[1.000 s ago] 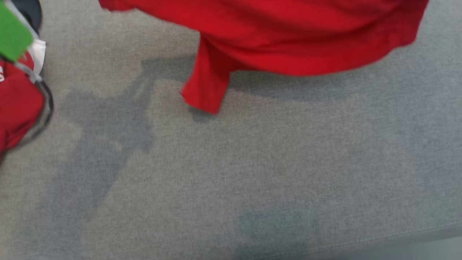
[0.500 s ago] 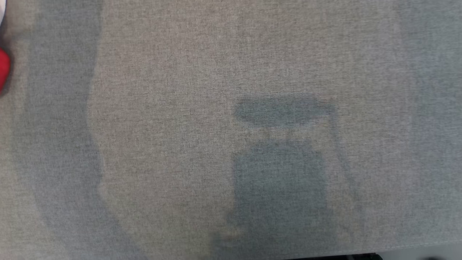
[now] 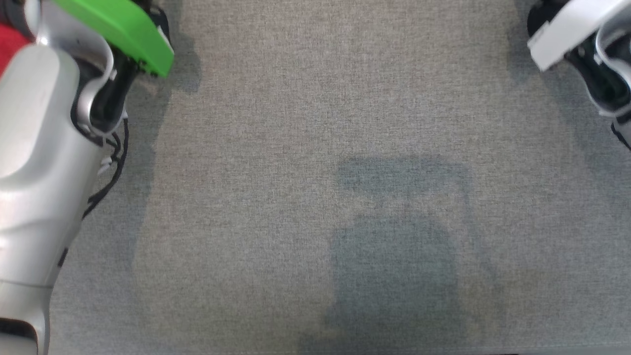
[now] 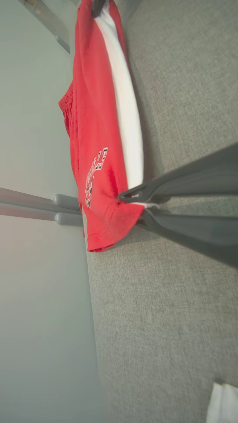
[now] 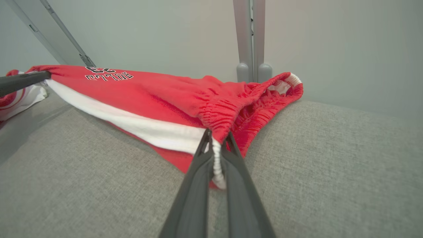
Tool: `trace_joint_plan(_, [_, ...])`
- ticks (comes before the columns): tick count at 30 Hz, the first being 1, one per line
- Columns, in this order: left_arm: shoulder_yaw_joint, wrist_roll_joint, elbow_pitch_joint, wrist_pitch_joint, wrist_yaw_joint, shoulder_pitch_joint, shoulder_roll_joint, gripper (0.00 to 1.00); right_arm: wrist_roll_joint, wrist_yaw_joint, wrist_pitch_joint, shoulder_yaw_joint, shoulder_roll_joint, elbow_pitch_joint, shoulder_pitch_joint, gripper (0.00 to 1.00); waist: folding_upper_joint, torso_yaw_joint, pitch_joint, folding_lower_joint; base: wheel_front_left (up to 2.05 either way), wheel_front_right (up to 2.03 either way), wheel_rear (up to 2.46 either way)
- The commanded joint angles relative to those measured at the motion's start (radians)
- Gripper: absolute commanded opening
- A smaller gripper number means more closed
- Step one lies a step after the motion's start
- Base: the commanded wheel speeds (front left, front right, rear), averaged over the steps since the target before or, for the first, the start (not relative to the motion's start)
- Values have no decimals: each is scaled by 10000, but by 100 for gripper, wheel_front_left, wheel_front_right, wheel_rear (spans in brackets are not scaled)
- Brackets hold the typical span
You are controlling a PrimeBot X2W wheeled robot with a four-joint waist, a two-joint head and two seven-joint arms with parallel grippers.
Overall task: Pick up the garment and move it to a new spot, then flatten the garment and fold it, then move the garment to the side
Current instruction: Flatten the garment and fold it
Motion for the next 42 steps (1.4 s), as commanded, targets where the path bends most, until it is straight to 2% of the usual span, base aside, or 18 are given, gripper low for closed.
trace_joint_plan(1, [-27,-156,-250,-90,-37,388,183,0,129,-10,-136,179,-321,-218,447,0,0,-5,-515,0,0,0,0])
trace_joint_plan(4, [-175,-288,-966,-224,-18,1499,610,0,543,-10,-477,525,-904,-784,1554,0,0,-39,-1013,0,0,0,0])
trace_joint_plan(11, [-884,-164,-2730,-445,834,4782,1110,0,636,-12,-1247,1055,-1643,-1486,3876,0,0,-206,-2321,0,0,0,0])
trace_joint_plan(15, [-1165,-380,-3863,-598,1540,6676,1323,0,664,-12,-1476,1036,-1984,-1831,5295,0,0,-230,-2890,0,0,0,0])
trace_joint_plan(22, [-1422,-532,-5219,-1308,2714,9618,1656,0,-68,-15,-1656,756,-2562,-2544,8193,0,0,-262,-3869,0,0,0,0])
trace_joint_plan(26, [-1338,-596,-5692,-1777,3608,11055,1858,0,-636,-18,-1692,391,-2656,-3074,9707,0,0,-469,-4288,0,0,0,0])
trace_joint_plan(29, [-1275,-776,-6363,-1931,4033,11911,1956,0,-727,-16,-1690,-125,-2476,-3550,10786,0,0,-599,-4380,0,0,0,0])
trace_joint_plan(33, [-1309,-891,-7201,-1754,4250,12362,2196,0,-665,-15,-1421,-737,-2298,-4156,11725,0,0,-701,-4435,0,0,0,0])
trace_joint_plan(36, [-1128,-1014,-8073,-1334,4472,12399,2722,0,-529,-13,-1037,-1379,-2048,-4831,12274,0,0,-857,-4396,0,0,0,0])
trace_joint_plan(42, [-459,-1374,-9451,-58,4404,11291,3833,0,6,-10,-193,-2096,-1155,-5851,11816,0,0,-1363,-3865,0,0,0,0])
